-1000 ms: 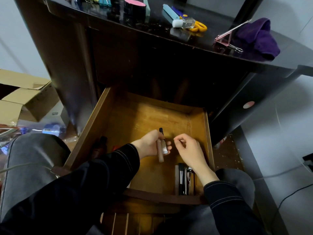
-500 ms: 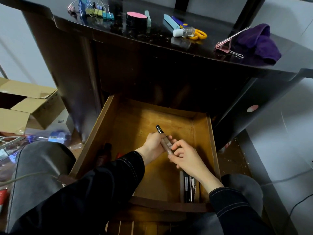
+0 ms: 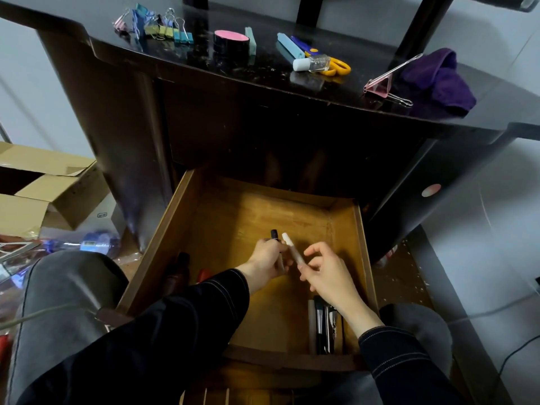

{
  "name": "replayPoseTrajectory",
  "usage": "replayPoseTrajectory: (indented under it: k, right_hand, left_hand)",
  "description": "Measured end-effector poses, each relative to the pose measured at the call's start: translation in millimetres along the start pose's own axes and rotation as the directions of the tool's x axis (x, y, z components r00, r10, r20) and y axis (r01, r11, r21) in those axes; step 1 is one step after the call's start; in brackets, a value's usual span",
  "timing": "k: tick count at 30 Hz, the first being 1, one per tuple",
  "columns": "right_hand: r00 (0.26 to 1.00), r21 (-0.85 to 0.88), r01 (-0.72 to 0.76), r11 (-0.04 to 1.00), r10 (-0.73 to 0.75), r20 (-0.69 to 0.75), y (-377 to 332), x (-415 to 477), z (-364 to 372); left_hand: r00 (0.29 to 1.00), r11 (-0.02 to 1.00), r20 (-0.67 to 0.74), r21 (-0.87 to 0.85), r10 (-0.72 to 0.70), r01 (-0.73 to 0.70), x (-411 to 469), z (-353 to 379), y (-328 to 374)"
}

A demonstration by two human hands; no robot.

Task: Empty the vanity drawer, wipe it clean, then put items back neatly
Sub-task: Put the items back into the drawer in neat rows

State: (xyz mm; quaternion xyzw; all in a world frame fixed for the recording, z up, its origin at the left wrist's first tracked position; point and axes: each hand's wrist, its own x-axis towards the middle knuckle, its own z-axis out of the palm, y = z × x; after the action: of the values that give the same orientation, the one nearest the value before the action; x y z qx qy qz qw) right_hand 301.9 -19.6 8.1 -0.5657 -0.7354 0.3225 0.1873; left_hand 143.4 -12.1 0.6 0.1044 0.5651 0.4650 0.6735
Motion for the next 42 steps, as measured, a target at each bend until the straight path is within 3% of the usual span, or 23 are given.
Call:
replayPoseTrajectory:
  k: [7, 12, 16, 21, 24, 28, 32, 38, 42]
  right_hand:
    - [0.988, 0.05, -0.016, 0.999, 0.008, 0.155, -4.7, -2.6, 3.2]
    - [0.986, 0.052, -0.042, 0.998, 0.049, -0.158, -0.1, 4.8, -5.3]
    - [0.991, 0.122, -0.009, 0.992, 0.025, -0.133, 2.2, 6.2, -5.5]
    - [0.989, 0.196, -0.006, 0.981, 0.036, -0.147, 1.5, 6.9, -2.7]
    - [0.986, 0.18, -0.038, 0.983, 0.067, -0.153, 3.9, 6.4, -4.8]
    - [0.997, 0.047, -0.08, 0.996, 0.08, -0.011, 9.7, 6.0, -0.8]
    - [0.975, -0.125, -0.055, 0.991, 0.08, 0.205, 12.2, 6.8, 6.0]
    - [0.955, -0.448, 0.001, 0.894, 0.132, 0.266, 11.7, 6.9, 7.0]
    - [0.931, -0.511, 0.074, 0.856, 0.124, 0.342, 12.6, 5.9, 8.0]
  left_hand:
    - [0.994, 0.992, 0.071, 0.088, 0.083, -0.09, 0.2, -5.3, -4.4]
    - [0.981, 0.952, 0.184, 0.285, 0.056, -0.108, 4.2, -7.5, -9.5]
    - [0.949, 0.874, 0.312, 0.448, 0.047, -0.191, 3.3, -5.3, -16.9]
    - [0.954, 0.861, 0.293, 0.467, 0.063, -0.201, 1.9, -4.2, -18.2]
    - [0.984, 0.877, 0.127, 0.449, 0.128, -0.172, 2.6, -2.5, -12.7]
    - [0.991, 0.942, -0.086, 0.327, 0.104, -0.071, 8.1, -5.5, -6.1]
    - [0.995, 0.961, -0.077, 0.274, 0.069, -0.046, 8.7, -5.4, -6.9]
    - [0.997, 0.966, -0.072, 0.258, 0.03, -0.011, 12.1, -7.2, -8.9]
    - [0.997, 0.964, -0.077, 0.265, 0.022, -0.001, 12.2, -8.3, -9.3]
